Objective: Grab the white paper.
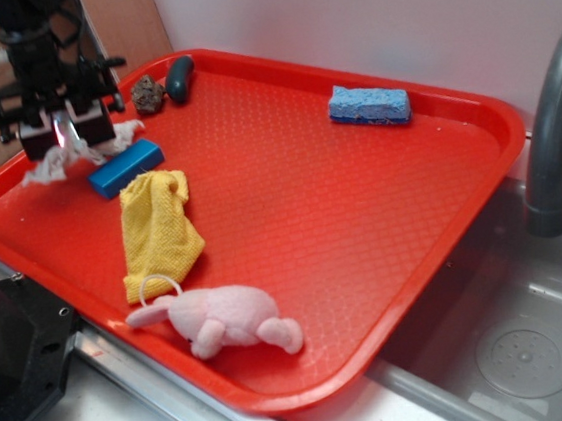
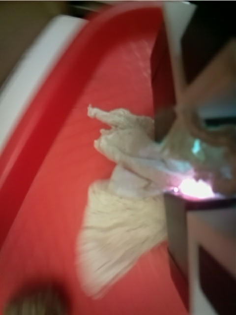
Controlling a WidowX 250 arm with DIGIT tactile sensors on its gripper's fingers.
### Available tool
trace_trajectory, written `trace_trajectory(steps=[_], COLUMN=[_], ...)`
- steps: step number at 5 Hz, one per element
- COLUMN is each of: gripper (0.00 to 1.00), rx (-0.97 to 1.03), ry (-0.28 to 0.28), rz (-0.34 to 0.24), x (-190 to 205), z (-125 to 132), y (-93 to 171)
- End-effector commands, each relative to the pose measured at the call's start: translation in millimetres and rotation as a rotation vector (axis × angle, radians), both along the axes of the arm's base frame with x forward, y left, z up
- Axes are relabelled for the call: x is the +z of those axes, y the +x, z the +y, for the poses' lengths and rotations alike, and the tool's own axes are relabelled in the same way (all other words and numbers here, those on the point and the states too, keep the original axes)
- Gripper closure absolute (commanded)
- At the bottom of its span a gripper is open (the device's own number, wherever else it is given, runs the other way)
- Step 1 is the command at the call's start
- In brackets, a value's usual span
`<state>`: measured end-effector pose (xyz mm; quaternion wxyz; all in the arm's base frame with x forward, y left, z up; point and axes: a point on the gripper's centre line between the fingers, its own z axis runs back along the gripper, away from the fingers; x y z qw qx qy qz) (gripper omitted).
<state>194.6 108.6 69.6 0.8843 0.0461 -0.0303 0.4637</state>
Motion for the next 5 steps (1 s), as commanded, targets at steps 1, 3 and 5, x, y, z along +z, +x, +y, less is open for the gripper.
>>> trace_trajectory(steps=[1, 3, 5], gripper=[1.0, 1.0, 1.0], rx=[-0.505, -0.914, -1.02], ry=[0.081, -0.02, -0.027], rz=[-0.036, -0.08, -0.091], x=[74.6, 114.8, 128.2], z=[-37.9, -103.6, -121.1], y=[-12.2, 26.4, 38.6])
